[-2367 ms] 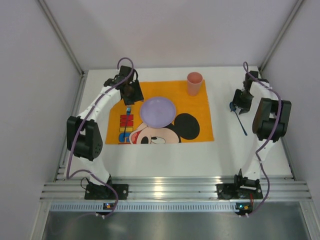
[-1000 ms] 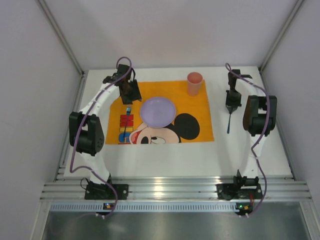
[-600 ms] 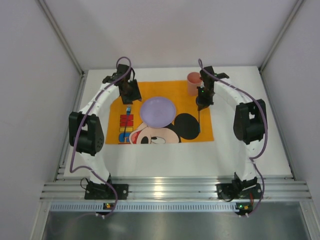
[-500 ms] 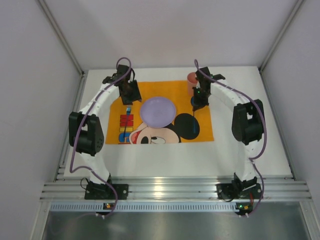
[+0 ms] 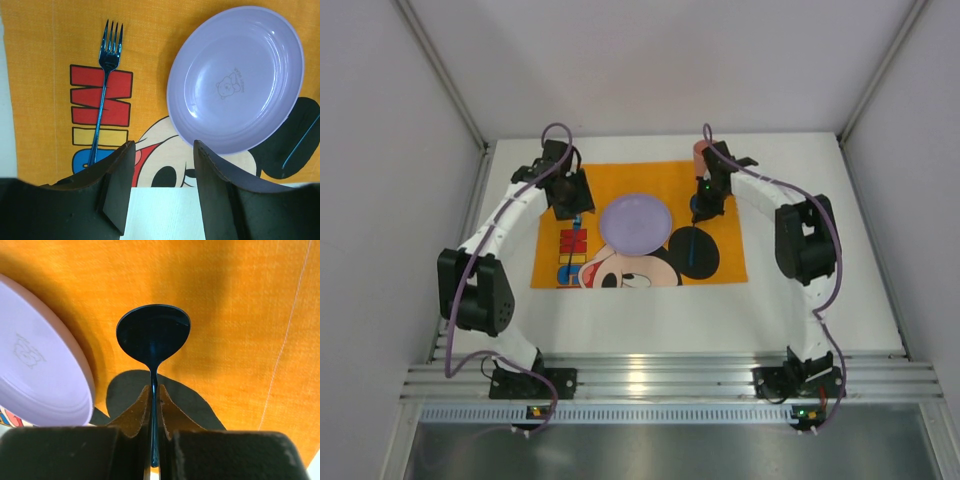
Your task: Set the dinner table for one person
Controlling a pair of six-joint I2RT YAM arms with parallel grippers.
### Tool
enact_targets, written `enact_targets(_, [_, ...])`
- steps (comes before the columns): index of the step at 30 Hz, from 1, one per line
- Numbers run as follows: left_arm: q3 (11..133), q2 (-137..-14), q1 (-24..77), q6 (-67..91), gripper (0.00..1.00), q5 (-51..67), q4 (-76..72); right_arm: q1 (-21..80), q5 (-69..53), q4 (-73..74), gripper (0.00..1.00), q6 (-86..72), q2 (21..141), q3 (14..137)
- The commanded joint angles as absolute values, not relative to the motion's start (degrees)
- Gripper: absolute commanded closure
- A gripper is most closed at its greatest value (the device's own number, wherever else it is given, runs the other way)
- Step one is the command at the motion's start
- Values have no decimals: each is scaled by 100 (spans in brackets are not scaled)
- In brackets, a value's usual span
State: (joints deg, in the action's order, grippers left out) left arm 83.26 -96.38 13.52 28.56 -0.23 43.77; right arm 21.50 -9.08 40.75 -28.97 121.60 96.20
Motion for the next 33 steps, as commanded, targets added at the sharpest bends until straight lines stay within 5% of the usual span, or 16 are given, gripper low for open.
enact_targets(1, [8200, -9282, 1318, 2830, 44, -184, 4377, 2241, -888, 3770, 100, -3050, 12155, 9976])
enact_targets(3, [8165, -9229, 1318, 2839, 45, -237, 4377, 2294, -879, 3771, 99, -3032, 12103, 9879])
enact_targets(9, [7946, -8992, 1318, 2935, 45, -237, 4333, 2461, -686, 3788, 70, -2866, 11682, 9572])
enact_targets(22, [7708, -8622, 1318, 2953, 44, -298, 4473, 2575, -53, 4324, 60, -2690, 10321, 9756])
enact_targets(33, [6970, -7630, 1318, 3076, 42, -326, 4245, 2962, -676, 4201, 38, -2293, 8817, 8983])
